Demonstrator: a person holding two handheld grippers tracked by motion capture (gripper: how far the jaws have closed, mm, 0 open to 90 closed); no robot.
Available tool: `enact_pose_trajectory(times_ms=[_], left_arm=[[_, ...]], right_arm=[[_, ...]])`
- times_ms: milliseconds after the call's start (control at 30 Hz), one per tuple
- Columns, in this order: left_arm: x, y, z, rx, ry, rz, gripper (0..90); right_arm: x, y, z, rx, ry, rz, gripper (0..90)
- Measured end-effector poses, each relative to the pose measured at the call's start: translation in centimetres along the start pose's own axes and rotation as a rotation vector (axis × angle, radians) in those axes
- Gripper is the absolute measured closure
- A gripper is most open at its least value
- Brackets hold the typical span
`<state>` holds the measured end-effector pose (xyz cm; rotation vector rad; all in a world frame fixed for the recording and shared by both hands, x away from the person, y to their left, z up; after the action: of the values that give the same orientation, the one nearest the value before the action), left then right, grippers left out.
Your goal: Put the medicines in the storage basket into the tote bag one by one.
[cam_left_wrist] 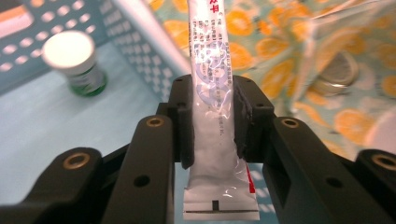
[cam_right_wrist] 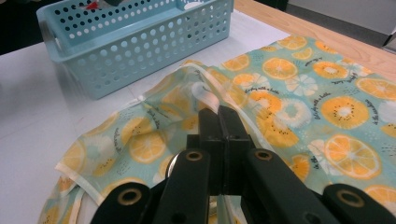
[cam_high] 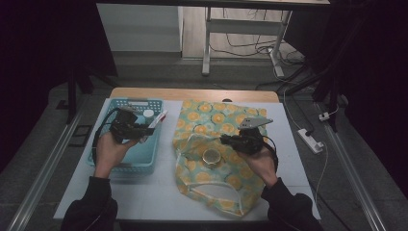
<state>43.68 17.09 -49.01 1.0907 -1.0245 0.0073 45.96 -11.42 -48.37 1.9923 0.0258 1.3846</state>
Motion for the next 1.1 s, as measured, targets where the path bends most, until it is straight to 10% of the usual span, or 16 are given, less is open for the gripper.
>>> enact_pose_trajectory(times_ms=[1100], left_arm=[[2.7,-5.2,12.4,-0.266,-0.245,-0.07,71.2]], right_arm=[[0.7,0.9,0.6,-0.021,-0.017,0.041,89.6]])
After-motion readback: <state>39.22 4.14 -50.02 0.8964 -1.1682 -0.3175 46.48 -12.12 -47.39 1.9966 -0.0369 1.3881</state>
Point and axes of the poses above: each handheld gripper's, and its own axes: y roughly backward along the jaws, x roughly out of its top, z roughly to its right, the point moved 9 cm from there along -y, roughly forward along the jaws, and after that the axes turned 8 degrees about -y, right-handed, at the moved point
